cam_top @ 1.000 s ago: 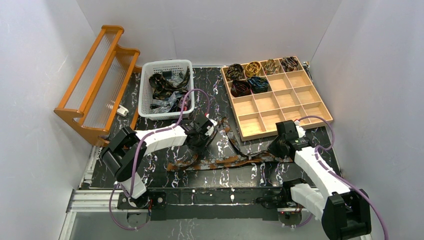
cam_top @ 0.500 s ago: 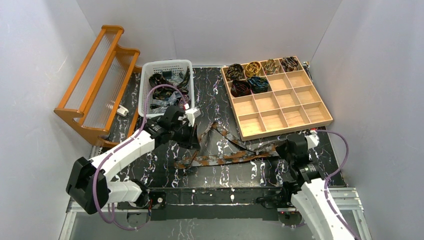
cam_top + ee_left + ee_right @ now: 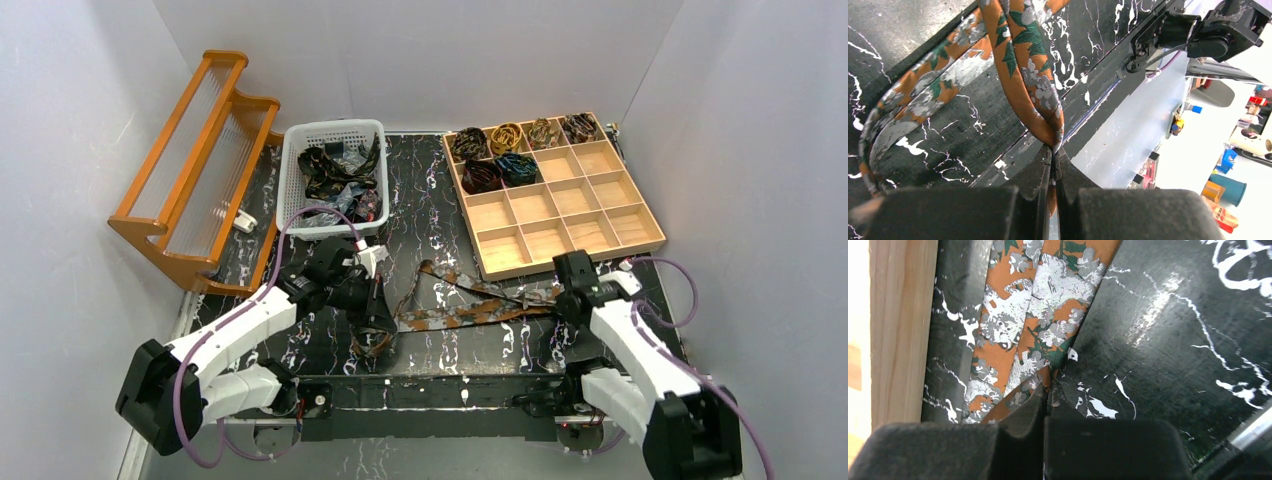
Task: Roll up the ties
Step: Flatten out the tie at the center of the board.
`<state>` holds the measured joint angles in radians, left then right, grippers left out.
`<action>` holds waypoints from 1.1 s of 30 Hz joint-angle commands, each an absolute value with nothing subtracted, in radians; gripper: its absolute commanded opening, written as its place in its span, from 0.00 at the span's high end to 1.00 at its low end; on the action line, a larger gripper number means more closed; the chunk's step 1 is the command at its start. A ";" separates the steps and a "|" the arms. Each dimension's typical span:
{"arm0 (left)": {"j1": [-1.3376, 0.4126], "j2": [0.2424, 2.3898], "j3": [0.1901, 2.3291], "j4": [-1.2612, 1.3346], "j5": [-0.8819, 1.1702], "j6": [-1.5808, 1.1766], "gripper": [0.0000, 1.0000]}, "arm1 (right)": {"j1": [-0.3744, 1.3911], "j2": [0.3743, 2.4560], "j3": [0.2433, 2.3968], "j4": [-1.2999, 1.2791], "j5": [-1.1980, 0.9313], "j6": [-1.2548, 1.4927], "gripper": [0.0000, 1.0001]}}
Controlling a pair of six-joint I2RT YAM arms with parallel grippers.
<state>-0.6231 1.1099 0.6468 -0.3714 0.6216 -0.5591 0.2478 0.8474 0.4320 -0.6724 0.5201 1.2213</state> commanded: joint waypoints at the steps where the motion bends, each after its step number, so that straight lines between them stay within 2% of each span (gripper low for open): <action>1: -0.608 1.096 0.647 -0.456 0.579 -0.573 1.00 | 0.234 0.991 0.590 -0.841 0.658 1.310 0.99; 9: -0.585 1.173 0.755 -0.696 0.299 -0.467 1.00 | 0.161 0.910 0.552 -0.812 0.678 1.284 0.98; 15: -0.507 1.178 0.838 -0.782 0.258 -0.400 1.00 | 0.143 0.832 0.524 -0.732 0.682 1.176 0.98; 22: -0.355 1.219 0.895 -0.877 0.391 -0.246 1.00 | 0.082 0.873 0.545 -0.701 0.678 1.135 0.98; 27: -0.328 1.237 0.904 -0.863 0.422 -0.224 1.00 | -0.020 0.921 0.555 -0.628 0.640 1.042 0.97; 30: -0.327 1.285 0.886 -0.827 0.501 -0.216 1.00 | -0.031 0.946 0.550 -0.578 0.593 0.983 0.95; 33: -0.327 1.335 0.889 -0.824 0.488 -0.195 1.00 | -0.034 0.976 0.568 -0.553 0.573 0.934 0.90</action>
